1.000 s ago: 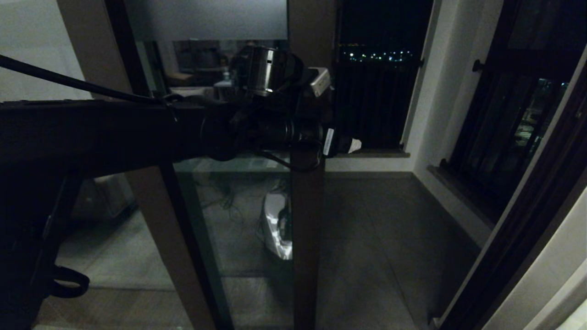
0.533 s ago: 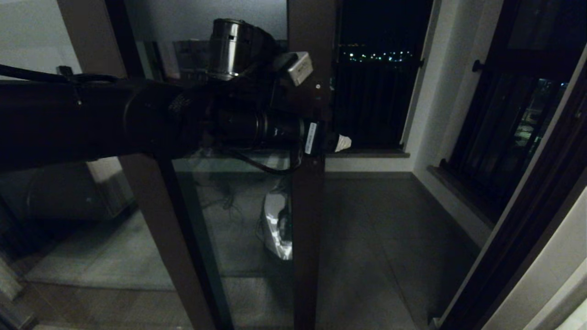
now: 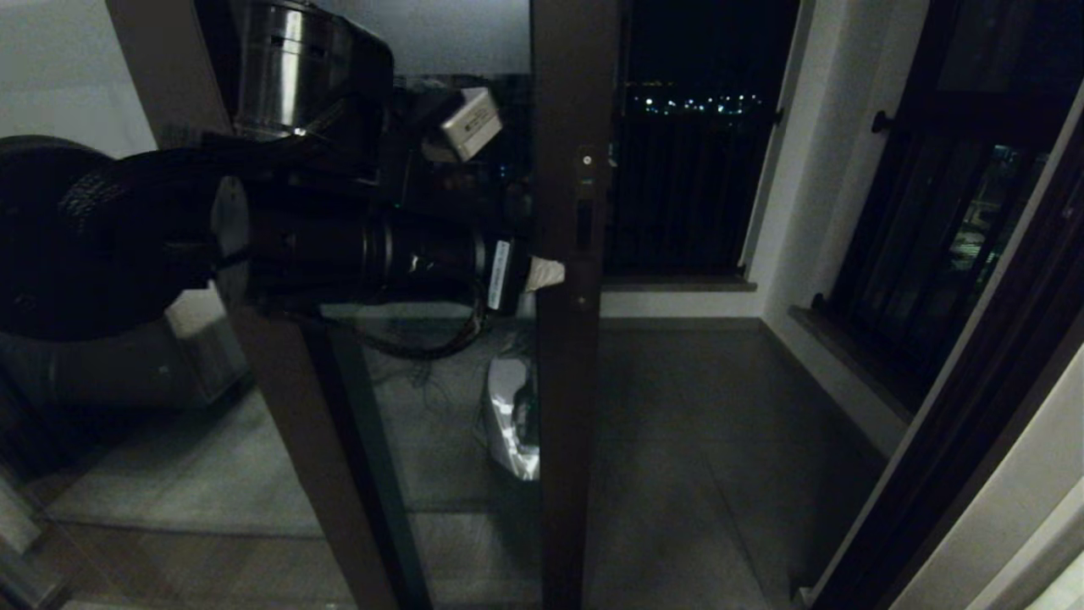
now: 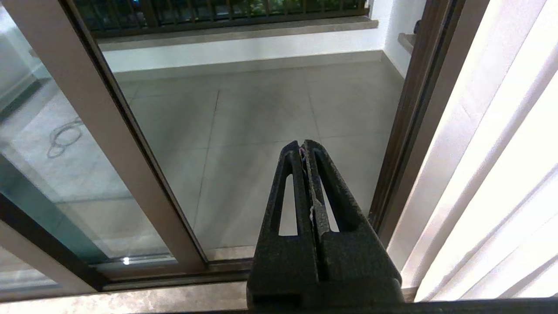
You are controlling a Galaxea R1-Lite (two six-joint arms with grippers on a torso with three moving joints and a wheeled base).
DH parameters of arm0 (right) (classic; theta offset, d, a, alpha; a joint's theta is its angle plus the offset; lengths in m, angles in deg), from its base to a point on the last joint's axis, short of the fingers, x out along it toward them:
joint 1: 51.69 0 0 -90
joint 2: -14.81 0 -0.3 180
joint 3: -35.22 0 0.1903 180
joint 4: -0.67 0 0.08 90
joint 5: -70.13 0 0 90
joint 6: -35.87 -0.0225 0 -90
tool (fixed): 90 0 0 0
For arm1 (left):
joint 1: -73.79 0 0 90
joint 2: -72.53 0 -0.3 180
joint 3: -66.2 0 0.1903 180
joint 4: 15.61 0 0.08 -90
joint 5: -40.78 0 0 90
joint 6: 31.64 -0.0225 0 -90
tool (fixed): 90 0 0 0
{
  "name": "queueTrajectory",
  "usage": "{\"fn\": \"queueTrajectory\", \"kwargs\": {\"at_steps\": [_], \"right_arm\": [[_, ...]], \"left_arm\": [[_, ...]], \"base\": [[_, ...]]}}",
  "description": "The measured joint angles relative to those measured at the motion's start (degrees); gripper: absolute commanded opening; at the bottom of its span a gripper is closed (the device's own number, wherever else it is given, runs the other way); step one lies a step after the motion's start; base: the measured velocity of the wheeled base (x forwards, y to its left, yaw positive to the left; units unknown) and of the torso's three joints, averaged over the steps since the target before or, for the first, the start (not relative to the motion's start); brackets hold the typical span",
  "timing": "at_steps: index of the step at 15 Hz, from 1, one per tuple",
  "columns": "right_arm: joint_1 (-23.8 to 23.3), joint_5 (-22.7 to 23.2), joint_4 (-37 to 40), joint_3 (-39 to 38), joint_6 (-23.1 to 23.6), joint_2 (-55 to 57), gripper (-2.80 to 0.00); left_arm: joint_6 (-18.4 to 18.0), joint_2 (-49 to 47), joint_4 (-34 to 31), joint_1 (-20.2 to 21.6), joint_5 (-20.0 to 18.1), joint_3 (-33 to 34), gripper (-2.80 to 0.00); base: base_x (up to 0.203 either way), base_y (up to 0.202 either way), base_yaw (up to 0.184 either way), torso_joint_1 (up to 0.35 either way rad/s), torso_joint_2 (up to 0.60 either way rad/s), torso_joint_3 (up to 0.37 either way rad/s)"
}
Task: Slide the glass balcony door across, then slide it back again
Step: Close the slid door
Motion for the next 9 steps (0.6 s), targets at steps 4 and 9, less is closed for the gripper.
{"fn": "queueTrajectory", "kwargs": {"at_steps": [4, 9], "right_arm": [[0.0, 0.0, 0.0, 0.0, 0.0, 0.0, -2.80], [0.0, 0.0, 0.0, 0.0, 0.0, 0.0, -2.80]], "left_arm": [[0.2, 11.1, -0.2, 1.4, 6.9, 10.5, -2.80], [0.2, 29.7, -3.2, 3.6, 14.6, 20.9, -2.80]], "base": [[0.000, 0.000, 0.000, 0.000, 0.00, 0.000], [0.000, 0.000, 0.000, 0.000, 0.00, 0.000]]}}
